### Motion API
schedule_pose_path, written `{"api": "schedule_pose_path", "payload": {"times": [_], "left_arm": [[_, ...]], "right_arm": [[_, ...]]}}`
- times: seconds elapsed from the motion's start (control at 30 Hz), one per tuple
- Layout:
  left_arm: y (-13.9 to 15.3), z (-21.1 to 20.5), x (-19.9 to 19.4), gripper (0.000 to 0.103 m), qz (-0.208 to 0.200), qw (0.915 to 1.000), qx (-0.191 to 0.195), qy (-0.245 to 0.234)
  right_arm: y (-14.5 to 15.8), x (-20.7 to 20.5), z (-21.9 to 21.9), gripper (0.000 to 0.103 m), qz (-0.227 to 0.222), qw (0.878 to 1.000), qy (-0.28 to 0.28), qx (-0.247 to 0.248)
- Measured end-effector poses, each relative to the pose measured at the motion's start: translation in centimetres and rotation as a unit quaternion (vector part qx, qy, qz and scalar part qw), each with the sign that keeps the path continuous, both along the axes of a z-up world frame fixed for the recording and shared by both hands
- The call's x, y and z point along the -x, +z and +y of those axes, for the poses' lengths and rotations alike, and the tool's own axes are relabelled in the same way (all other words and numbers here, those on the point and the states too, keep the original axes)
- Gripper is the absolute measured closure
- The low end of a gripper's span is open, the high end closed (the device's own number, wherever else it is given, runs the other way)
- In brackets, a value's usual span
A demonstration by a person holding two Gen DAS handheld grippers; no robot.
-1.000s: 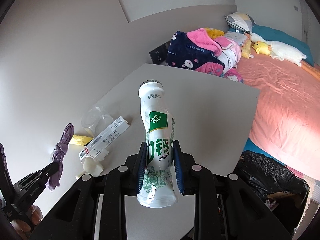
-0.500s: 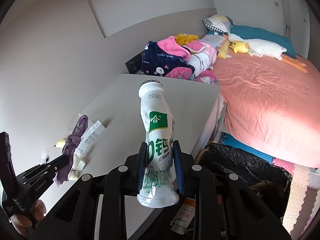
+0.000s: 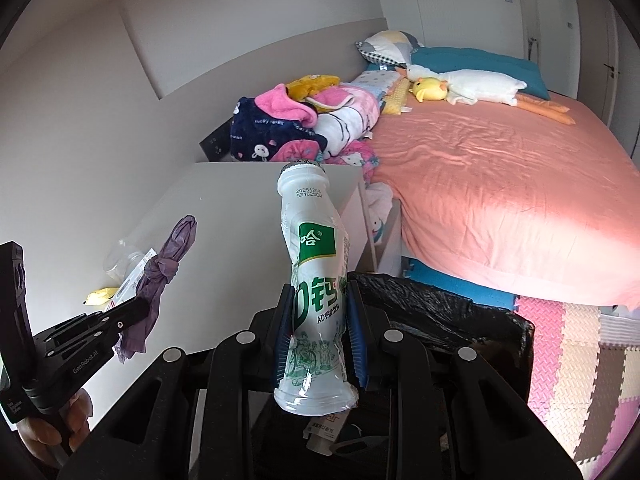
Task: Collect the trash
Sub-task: 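Carry the purple bag and white bottle with both grippers over the black bag, then open both grippers to drop the purple bag and bottle into the bag, then move both grippers back over the desk toward the plush toy and thermometer box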
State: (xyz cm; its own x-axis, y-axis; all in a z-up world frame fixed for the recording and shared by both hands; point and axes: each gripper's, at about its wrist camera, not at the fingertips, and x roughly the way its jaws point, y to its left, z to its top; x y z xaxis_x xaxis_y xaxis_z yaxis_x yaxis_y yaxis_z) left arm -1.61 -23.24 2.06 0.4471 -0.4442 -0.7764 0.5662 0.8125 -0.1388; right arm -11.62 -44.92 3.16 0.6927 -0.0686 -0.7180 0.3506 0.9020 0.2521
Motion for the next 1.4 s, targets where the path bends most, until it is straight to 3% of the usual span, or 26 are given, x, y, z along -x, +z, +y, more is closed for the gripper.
{"api": "schedule_pose_path", "payload": {"times": [0.37,0.47,0.5,0.53,0.57,0.6,0.93,1.17,1.4], "left_arm": [[-0.5,-5.0,1.9,0.1,0.017,0.9964,-0.001,-0.083],[-1.1,-6.2,2.5,0.099,0.042,0.9918,0.0,-0.121],[-1.5,-6.6,2.7,0.088,0.053,0.9892,-0.004,-0.136],[-1.9,-7.1,2.9,0.041,0.062,0.9867,-0.013,-0.149],[-2.4,-7.6,3.2,0.01,0.067,0.9851,-0.029,-0.155],[-2.6,-7.8,3.7,0.008,0.056,0.9854,-0.034,-0.157],[-3.8,-7.9,3.2,0.008,0.061,0.9851,-0.043,-0.155],[-3.6,-6.7,3.4,0.008,0.059,0.9866,-0.048,-0.145],[-3.7,-4.0,2.3,0.008,0.059,0.9915,-0.05,-0.105]], "right_arm": [[-0.4,3.8,-3.0,0.075,0.011,0.999,-0.052,0.002],[-0.5,5.0,-4.2,0.074,0.005,0.998,-0.062,-0.016],[-0.5,5.4,-4.6,0.07,0.004,0.998,-0.067,-0.019],[-0.3,6.0,-4.9,0.049,0.002,0.996,-0.085,-0.013],[-0.2,6.5,-5.1,0.025,-0.002,0.995,-0.103,-0.003],[0.0,7.1,-5.2,0.022,-0.01,0.993,-0.116,0.006],[-0.4,7.8,-6.5,0.022,-0.009,0.991,-0.132,0.001],[-0.5,6.6,-5.4,0.022,-0.005,0.994,-0.112,0.002],[-0.7,3.9,-3.3,0.022,-0.001,0.998,-0.07,0.002]]}}
